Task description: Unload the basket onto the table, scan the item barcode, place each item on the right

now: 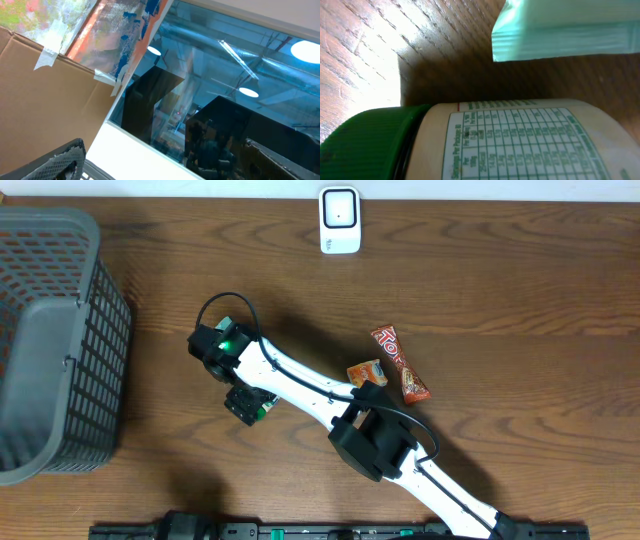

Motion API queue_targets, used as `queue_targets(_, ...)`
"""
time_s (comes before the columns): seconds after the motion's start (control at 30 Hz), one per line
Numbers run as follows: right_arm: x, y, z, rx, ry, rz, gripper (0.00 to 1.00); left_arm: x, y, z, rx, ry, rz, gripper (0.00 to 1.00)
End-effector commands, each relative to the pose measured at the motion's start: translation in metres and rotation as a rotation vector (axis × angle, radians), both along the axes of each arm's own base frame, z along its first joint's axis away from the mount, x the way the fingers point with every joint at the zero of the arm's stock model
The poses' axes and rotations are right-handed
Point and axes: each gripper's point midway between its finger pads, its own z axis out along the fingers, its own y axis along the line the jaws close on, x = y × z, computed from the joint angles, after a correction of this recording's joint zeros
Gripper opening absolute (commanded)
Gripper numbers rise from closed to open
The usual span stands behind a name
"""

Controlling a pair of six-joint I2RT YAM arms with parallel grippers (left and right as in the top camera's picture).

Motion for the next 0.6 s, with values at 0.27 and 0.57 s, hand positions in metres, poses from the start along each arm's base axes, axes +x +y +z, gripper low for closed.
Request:
queue_targets(0.27,-0.015,-0.030,0.019,-0.044,0.197,-0.133,0.75,0.008,0.000,-0.002,-0.007,0.006,0.007,0.98)
queue_targets(0.57,-0.001,-0.042,0.049,0.121,0.438,-0.312,0.78,0.031,-0.004,-0.009,-0.013,0.019,0.003,0.98)
